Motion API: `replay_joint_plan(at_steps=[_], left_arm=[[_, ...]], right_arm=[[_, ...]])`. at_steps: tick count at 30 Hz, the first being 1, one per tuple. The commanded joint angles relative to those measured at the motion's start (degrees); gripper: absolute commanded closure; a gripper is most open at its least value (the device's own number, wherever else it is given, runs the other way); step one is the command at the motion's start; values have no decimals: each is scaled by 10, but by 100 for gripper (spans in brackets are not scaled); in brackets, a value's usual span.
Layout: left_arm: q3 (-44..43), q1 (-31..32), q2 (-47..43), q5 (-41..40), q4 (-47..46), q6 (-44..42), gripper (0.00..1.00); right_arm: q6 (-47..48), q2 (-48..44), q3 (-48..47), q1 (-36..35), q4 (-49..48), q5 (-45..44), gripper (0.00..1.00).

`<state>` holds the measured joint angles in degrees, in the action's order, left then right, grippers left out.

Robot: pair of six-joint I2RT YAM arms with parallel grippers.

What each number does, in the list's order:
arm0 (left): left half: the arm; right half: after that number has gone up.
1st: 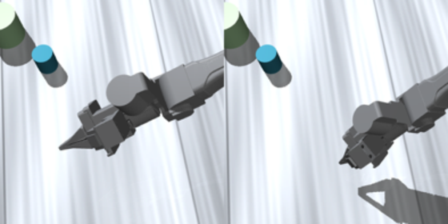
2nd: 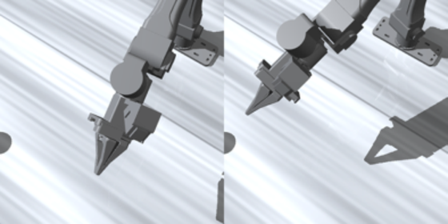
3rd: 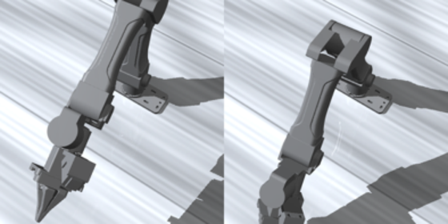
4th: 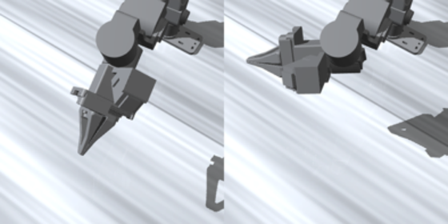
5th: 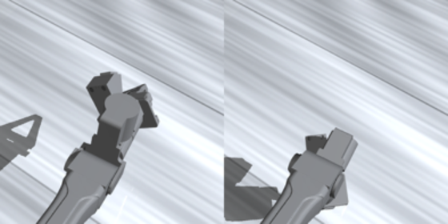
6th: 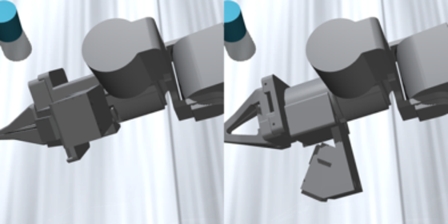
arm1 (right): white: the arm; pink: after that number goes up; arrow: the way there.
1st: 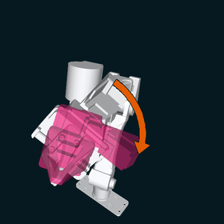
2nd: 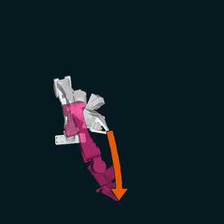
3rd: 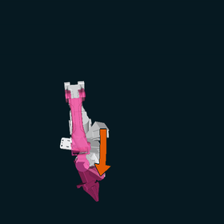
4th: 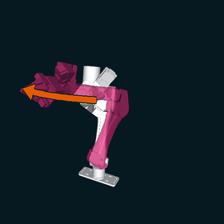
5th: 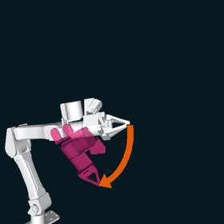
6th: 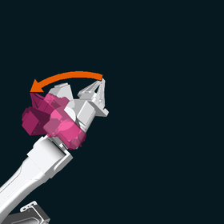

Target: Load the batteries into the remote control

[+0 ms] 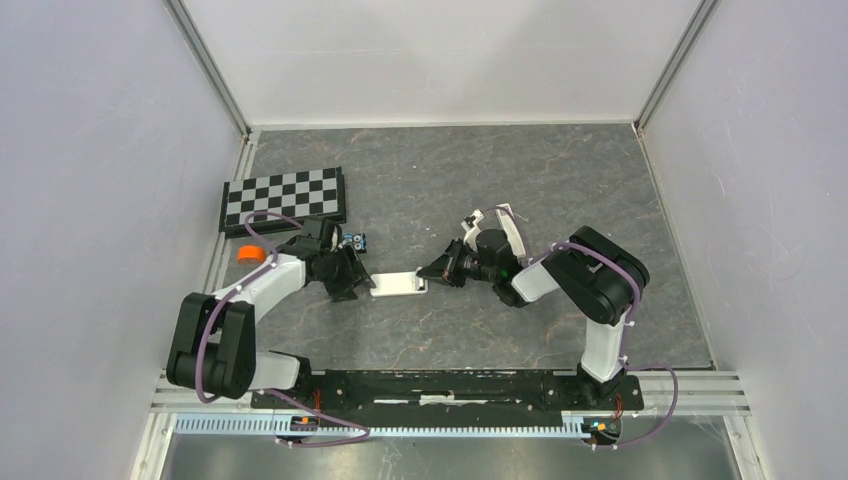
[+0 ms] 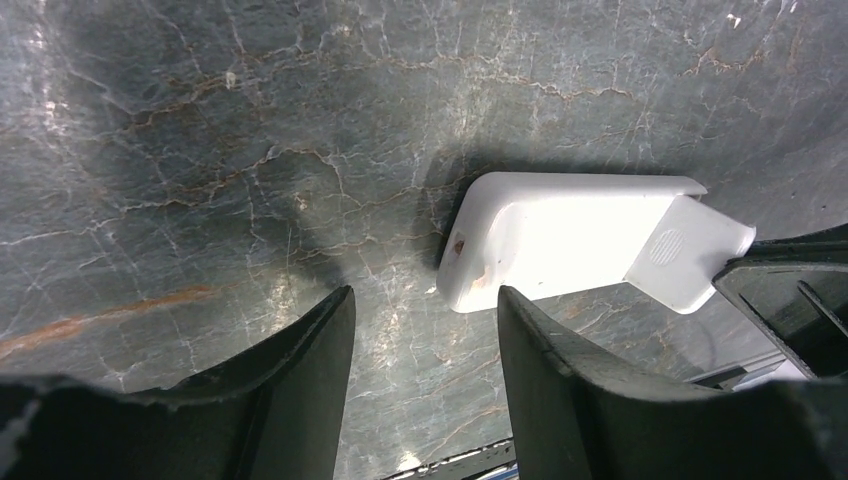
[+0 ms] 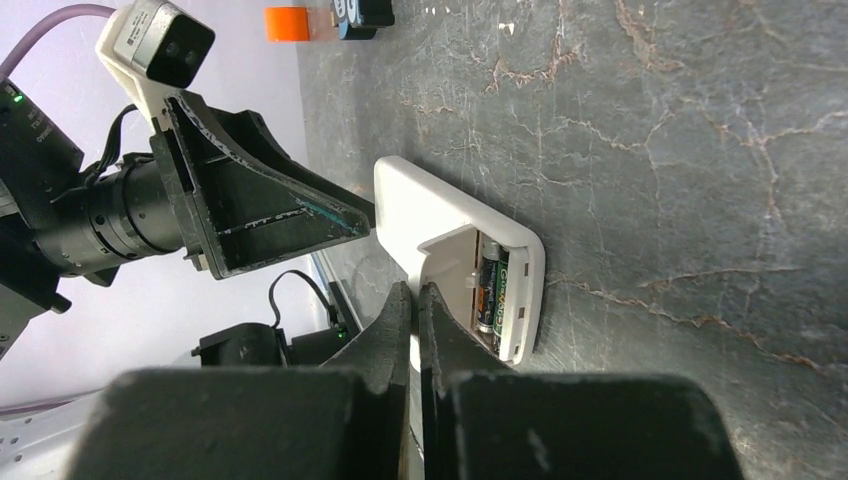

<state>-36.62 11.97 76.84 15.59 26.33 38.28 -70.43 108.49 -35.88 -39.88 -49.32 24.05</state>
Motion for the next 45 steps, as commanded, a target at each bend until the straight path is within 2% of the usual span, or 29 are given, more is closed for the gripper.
replay_joint_plan(at_steps=[1,10,31,42,45], left_arm=[[-17,-3,8,12,-22,-11,40],[-18,-3,16,2,-22,-12,41],[-22,-3,32,10,-30,-13,44],[-21,-2,39,24,-38,-10,46],[-22,-2,42,24,-38,-11,46]], right_arm=[[-9,6,10,-1,-39,-8,100],[-10,-27,7,-1,-74,-11,100],[17,18,-7,-1,-62,10,100],[-3,30,4,-1,-57,16,100],[-12,30,12,0,-52,19,97]])
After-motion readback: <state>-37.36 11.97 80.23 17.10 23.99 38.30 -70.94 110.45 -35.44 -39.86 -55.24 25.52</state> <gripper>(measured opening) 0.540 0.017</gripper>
